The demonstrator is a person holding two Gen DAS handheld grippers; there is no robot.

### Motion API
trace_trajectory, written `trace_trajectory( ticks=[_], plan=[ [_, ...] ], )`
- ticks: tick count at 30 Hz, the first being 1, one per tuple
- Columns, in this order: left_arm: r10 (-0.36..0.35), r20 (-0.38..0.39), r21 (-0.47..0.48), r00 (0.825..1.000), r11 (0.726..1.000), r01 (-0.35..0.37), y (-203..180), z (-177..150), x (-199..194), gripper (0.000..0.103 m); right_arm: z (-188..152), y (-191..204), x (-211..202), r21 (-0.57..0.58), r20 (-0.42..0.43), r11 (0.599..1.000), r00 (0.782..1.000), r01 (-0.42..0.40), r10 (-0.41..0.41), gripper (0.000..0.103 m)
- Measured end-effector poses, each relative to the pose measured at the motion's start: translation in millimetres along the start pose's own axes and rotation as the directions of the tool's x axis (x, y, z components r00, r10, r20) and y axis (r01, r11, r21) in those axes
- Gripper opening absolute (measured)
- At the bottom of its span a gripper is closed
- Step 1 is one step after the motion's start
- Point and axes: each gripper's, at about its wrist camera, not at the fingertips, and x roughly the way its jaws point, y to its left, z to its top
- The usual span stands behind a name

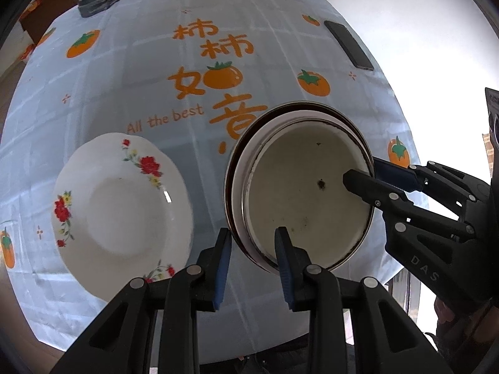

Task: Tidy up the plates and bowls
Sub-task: 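Lift the nested bowl stack and carry it over the floral plate stack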

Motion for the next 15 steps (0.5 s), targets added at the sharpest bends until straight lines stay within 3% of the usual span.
trace_trajectory(
  ticks=[15],
  plan=[
    [0.018, 0.047, -0.08, 0.999, 0.997, -0.014, 44.4, -9.8, -34.5, 0.031, 26.2, 51.0, -1.6, -0.108, 0.008, 0.994, 1.0, -0.022, 0.023, 0.025]
  ],
)
